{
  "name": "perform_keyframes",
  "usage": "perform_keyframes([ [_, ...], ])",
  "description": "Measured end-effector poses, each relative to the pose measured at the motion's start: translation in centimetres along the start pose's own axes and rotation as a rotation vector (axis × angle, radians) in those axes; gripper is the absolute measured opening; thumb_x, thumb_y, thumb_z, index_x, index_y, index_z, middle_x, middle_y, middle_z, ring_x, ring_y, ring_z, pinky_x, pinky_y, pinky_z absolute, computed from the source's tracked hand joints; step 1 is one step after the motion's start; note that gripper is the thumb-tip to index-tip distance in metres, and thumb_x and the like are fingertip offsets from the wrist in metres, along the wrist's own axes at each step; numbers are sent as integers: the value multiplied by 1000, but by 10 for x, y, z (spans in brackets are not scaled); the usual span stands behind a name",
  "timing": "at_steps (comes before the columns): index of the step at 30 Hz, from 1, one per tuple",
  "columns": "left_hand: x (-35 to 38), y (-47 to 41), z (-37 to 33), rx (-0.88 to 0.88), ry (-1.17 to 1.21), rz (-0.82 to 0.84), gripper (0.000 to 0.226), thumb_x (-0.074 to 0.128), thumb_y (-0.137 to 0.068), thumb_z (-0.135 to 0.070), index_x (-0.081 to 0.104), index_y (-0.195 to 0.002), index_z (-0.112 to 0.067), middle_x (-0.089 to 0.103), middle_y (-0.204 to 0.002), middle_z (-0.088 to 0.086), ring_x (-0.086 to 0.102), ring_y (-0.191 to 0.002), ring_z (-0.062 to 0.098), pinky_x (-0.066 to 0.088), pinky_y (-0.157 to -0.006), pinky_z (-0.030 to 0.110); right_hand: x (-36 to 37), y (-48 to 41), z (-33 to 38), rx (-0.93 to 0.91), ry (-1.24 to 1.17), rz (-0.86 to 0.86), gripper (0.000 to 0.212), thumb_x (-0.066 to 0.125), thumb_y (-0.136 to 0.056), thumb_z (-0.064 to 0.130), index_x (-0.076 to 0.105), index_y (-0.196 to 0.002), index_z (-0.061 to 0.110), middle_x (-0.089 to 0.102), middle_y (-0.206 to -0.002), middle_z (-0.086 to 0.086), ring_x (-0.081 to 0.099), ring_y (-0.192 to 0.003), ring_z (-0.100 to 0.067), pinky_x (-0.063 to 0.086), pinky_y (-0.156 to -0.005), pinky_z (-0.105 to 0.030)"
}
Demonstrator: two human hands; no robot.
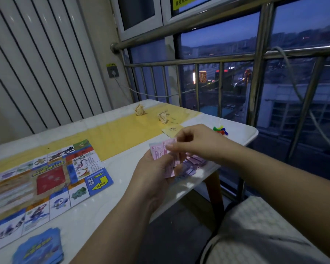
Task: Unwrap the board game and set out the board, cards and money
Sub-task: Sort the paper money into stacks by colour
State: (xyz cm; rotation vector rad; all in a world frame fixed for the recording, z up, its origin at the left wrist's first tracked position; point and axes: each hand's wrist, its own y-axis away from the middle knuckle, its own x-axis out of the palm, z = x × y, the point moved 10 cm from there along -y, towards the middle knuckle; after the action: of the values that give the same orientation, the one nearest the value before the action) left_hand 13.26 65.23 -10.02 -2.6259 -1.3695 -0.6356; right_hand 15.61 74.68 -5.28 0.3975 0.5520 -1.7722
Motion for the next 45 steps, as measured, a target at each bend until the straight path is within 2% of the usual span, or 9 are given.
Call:
perform_keyframes([
  [7,-11,4,4,-120,221,-67,21,40,-97,-3,54,-112,1,67,-91,14,68,-73,21,54,-55,27,-27,-14,-13,7,125,-90,22,58,-93,26,69,-98,8,68,-89,-10,57,-74,-20,44,-72,-33],
  [14,-26,6,-3,-121,249,-76,37,30,-100,2,39,-135,7,69,-93,17,70,-78,24,59,-54,31,-25,-28,-47,94,743,19,55,57,-91,41,41,-141,25,51,-135,-1,40,-123,-21,37,-100,-35],
  [17,-29,6,-4,-74,165,-83,27,38,-99,1,51,-122,5,72,-82,8,71,-66,15,58,-54,25,-30,-19,-18,-12,506,-174,51,54,-91,43,45,-138,24,56,-120,4,48,-111,-14,45,-90,-30],
  [20,-29,7,-2,-45,91,-73,21,46,-96,-3,60,-112,1,74,-80,5,71,-64,9,55,-50,21,-2,-5,4,2,76,-79,43,55,-87,50,58,-118,20,65,-98,9,58,-82,-4,47,-72,-21],
  [25,-30,11,-3,8,-24,-76,17,51,-93,-3,65,-96,-12,72,-69,2,67,-59,7,50,-46,20,31,-1,8,21,-98,-27,19,72,-81,29,68,-80,10,68,-73,0,61,-66,-5,52,-71,-26],
  [29,-34,17,-6,-25,58,-64,27,38,-93,7,62,-95,-5,73,-75,10,70,-64,16,54,-50,24,26,-3,4,49,-96,-75,16,71,-83,23,70,-81,7,66,-72,-2,56,-61,-4,46,-60,-16],
  [35,-48,18,-10,-35,135,-71,27,34,-97,7,52,-114,0,72,-87,8,71,-74,15,58,-56,25,-33,-7,-9,90,64,-221,7,65,-86,26,69,-89,20,69,-84,-1,61,-75,-13,48,-67,-27],
  [41,-44,20,-1,-107,106,-72,24,41,-99,-4,56,-118,-5,74,-98,2,68,-85,16,58,-54,27,-39,-22,-45,146,446,-156,43,75,-76,39,66,-113,19,64,-94,8,55,-80,-4,42,-65,-19],
  [45,-42,17,-2,-88,110,-76,19,44,-97,-3,57,-111,-3,73,-97,6,68,-85,18,57,-53,23,-33,-15,-15,7,246,-285,31,65,-82,48,66,-100,24,62,-92,13,54,-79,0,38,-63,-16],
])
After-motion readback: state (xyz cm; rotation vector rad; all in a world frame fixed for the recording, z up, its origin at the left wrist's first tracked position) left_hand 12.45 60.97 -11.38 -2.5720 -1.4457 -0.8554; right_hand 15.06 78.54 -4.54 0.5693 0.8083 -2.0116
